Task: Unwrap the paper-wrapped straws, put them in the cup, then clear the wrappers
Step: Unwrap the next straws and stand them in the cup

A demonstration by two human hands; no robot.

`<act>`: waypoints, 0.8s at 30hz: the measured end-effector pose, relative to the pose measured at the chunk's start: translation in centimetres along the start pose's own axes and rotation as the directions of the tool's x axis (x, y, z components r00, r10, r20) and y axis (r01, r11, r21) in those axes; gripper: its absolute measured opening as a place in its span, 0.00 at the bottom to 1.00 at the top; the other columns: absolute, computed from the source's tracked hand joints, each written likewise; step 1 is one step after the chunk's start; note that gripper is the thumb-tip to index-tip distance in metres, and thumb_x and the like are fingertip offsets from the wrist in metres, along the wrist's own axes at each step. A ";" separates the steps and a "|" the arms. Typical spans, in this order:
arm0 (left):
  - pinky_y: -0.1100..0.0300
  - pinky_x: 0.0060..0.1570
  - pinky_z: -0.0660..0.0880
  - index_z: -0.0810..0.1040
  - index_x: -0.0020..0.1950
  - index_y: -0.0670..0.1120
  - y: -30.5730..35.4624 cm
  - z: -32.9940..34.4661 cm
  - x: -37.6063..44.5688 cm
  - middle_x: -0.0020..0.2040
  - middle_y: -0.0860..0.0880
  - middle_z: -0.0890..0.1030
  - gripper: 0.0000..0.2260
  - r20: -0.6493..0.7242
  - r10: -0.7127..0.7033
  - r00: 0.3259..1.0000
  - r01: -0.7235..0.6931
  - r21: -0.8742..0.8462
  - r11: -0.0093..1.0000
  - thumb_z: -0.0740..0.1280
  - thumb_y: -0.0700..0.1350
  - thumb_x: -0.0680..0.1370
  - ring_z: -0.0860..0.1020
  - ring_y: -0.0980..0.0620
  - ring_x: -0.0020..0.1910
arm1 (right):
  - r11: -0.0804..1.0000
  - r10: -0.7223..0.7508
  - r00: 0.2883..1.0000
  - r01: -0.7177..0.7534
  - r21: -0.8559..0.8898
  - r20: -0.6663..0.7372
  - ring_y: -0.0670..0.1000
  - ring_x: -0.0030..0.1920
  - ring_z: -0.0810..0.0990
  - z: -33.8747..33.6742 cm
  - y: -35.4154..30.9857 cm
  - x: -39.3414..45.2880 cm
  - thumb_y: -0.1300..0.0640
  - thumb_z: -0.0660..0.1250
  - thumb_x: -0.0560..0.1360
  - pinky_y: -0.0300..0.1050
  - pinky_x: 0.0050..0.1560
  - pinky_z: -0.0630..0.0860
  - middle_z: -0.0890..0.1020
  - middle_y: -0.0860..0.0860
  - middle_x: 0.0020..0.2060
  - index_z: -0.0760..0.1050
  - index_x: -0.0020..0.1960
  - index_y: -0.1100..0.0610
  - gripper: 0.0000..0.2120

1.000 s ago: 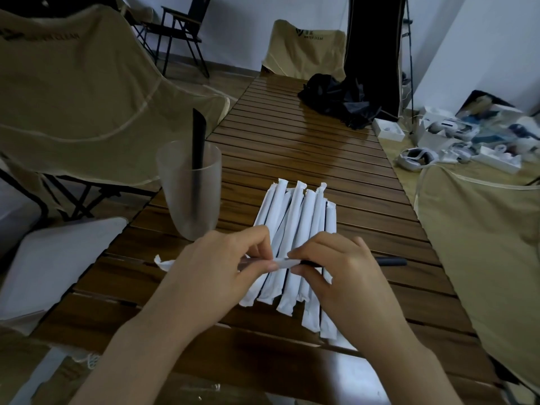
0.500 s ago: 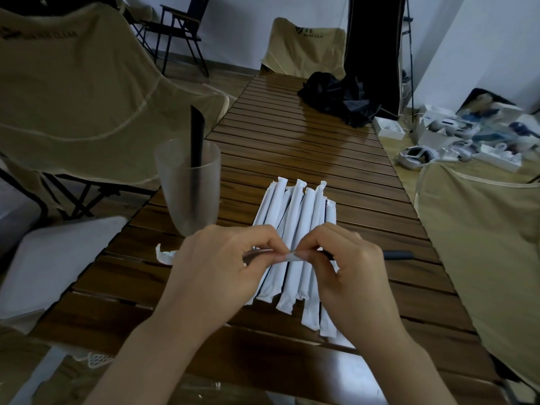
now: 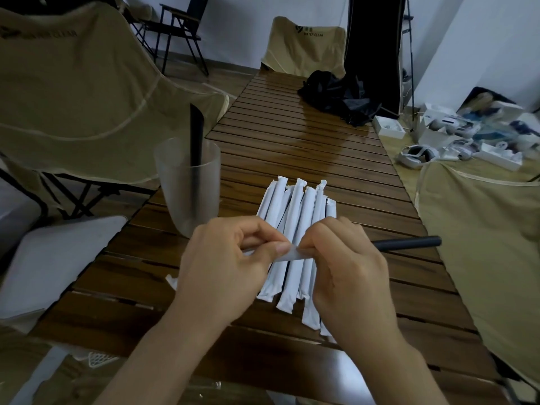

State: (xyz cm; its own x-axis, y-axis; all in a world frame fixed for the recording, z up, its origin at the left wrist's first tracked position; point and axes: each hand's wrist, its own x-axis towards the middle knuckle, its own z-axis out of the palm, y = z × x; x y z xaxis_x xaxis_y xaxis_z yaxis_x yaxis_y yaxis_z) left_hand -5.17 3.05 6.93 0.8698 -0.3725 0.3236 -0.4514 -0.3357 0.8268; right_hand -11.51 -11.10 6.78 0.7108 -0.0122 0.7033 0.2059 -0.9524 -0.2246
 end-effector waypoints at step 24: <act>0.70 0.30 0.73 0.81 0.41 0.54 -0.3 -0.3 0.6 0.25 0.56 0.80 0.02 0.259 -0.278 0.925 0.322 -0.145 0.936 0.70 0.47 0.74 0.77 0.60 0.26 | 0.986 0.078 0.993 -0.090 0.140 0.087 0.48 0.34 0.70 0.3 0.2 0.4 0.69 0.66 0.67 0.41 0.32 0.67 0.74 0.47 0.30 0.76 0.33 0.57 0.09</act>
State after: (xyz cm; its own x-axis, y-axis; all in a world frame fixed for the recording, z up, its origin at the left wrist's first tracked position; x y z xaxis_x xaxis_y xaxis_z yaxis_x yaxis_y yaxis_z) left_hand -4.49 3.23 7.02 0.8782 -0.4757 -0.0497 -0.1137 -0.3086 0.9444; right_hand -11.02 -11.23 6.81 0.7803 -0.0599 0.6226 0.2333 -0.8957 -0.3786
